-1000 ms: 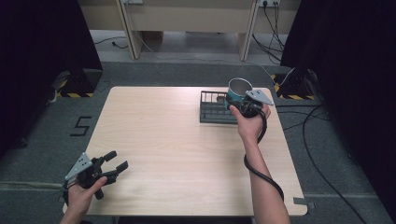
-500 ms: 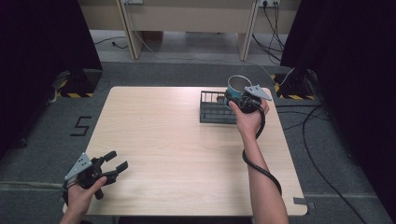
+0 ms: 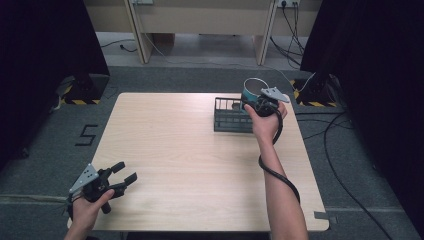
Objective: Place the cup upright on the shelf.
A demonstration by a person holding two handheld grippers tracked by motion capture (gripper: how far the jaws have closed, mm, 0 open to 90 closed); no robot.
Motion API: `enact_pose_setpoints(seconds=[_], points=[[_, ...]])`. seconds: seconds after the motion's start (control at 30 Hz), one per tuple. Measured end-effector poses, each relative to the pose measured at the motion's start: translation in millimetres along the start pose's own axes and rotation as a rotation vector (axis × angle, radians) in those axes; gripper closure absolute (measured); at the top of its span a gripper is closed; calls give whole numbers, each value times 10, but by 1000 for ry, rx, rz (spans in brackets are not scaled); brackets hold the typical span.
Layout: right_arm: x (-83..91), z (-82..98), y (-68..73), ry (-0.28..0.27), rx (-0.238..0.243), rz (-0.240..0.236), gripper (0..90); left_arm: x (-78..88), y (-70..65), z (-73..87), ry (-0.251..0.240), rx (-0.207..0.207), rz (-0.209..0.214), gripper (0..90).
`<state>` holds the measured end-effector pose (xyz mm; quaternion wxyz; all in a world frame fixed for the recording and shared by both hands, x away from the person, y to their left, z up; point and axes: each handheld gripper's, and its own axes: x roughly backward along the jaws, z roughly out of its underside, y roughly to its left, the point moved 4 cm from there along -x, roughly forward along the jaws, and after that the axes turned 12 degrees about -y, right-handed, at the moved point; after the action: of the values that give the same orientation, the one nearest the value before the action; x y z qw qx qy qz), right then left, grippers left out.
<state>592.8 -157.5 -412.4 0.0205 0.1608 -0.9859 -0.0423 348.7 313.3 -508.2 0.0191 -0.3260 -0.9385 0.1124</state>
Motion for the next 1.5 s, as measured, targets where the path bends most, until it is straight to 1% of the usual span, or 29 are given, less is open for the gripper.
enact_pose_setpoints(seconds=[0.2, 0.3, 0.37, 0.73, 0.8, 0.83, 1.0, 1.17, 1.3, 1.5], points=[[-36, 15, -23, 11, 1, 6, 177, -1, -2, -1, -1, 1, 1, 231], [-58, 28, -25, 18, -7, 10, 177, -1, -2, -1, -1, 1, 2, 231], [-71, 37, -29, 20, 0, 11, 177, -1, -3, -1, -1, 2, 2, 231], [-147, 104, -47, 47, 2, 19, 177, -1, -4, -1, -2, 4, 3, 231], [-154, 119, -46, 54, 5, 22, 176, 0, -4, -2, -3, 4, 3, 231], [-167, 142, -43, 66, 10, 25, 176, 0, -4, -2, -3, 5, 3, 231], [-186, 176, -40, 84, 14, 33, 176, -1, -5, -2, -3, 5, 4, 231], [-203, 235, -36, 113, 30, 39, 176, 0, -6, -2, -4, 6, 4, 231], [-207, 267, -34, 125, 28, 36, 176, 0, -6, -3, -4, 6, 4, 231], [-217, 336, -42, 150, 39, 36, 175, -1, -6, -2, -3, 5, 5, 231]])
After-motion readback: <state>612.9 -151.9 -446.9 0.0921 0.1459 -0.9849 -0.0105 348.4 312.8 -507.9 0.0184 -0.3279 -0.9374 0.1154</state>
